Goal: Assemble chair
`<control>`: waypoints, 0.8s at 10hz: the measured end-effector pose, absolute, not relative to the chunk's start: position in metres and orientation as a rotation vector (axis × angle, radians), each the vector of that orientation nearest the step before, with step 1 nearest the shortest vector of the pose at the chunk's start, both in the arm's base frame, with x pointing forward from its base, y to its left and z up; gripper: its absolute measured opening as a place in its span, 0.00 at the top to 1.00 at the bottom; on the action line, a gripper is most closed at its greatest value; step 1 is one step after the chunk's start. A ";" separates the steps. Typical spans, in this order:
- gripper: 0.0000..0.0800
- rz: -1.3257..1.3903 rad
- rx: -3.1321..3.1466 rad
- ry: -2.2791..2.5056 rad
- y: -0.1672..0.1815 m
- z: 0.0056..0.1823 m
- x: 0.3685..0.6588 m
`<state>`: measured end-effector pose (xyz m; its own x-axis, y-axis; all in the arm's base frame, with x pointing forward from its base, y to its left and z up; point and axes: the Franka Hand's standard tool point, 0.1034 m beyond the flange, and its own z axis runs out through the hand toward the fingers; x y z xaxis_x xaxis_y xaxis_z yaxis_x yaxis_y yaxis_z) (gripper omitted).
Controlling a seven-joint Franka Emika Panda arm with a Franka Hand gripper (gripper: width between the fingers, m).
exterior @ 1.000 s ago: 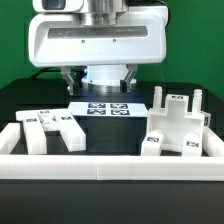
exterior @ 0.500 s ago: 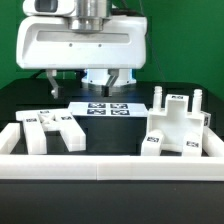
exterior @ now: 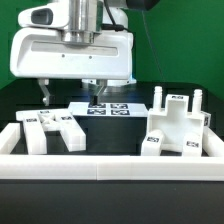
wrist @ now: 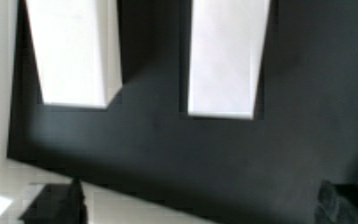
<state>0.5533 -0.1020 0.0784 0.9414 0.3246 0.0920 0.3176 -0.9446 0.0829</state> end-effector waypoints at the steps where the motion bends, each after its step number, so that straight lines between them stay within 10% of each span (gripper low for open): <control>1: 0.19 0.139 3.036 0.495 -0.104 0.074 0.545; 8: 0.19 0.007 3.081 0.494 -0.096 0.056 0.527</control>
Offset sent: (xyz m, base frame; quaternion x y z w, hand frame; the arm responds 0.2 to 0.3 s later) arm -0.0039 0.0226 -0.0228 0.0990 -0.0337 0.0083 0.9945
